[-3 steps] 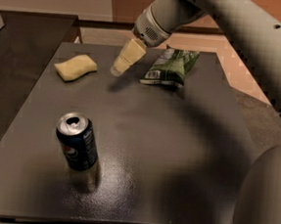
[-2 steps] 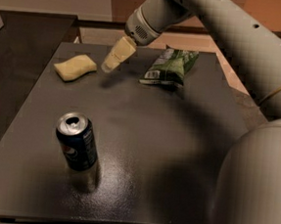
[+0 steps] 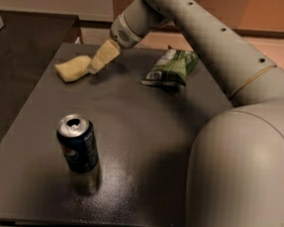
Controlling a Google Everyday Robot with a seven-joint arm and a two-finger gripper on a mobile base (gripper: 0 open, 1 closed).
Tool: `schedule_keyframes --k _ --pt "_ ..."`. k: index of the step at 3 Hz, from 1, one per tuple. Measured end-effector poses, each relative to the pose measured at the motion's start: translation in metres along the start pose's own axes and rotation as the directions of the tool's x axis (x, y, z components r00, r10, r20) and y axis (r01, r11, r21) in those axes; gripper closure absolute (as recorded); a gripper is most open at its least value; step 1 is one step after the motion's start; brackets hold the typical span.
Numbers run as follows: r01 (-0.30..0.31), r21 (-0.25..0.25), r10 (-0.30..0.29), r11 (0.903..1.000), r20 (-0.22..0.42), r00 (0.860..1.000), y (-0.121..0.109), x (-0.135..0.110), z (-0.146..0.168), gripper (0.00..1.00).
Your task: Pick sponge
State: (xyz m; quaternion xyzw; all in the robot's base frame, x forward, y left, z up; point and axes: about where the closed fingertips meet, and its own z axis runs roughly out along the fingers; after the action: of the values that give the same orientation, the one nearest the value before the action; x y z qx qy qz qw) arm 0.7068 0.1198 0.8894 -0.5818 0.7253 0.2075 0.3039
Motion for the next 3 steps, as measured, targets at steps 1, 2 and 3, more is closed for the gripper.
schedule_keyframes --k 1,2,3 --pt "0.035 -0.005 -0.035 0.9994 -0.005 0.999 0.002 -0.006 0.027 0.0" --pt "0.06 -0.022 -0.06 0.9979 -0.006 0.998 0.007 -0.009 0.047 0.0" --pt "0.084 -0.059 -0.084 0.9947 0.002 0.996 0.016 -0.016 0.065 0.0"
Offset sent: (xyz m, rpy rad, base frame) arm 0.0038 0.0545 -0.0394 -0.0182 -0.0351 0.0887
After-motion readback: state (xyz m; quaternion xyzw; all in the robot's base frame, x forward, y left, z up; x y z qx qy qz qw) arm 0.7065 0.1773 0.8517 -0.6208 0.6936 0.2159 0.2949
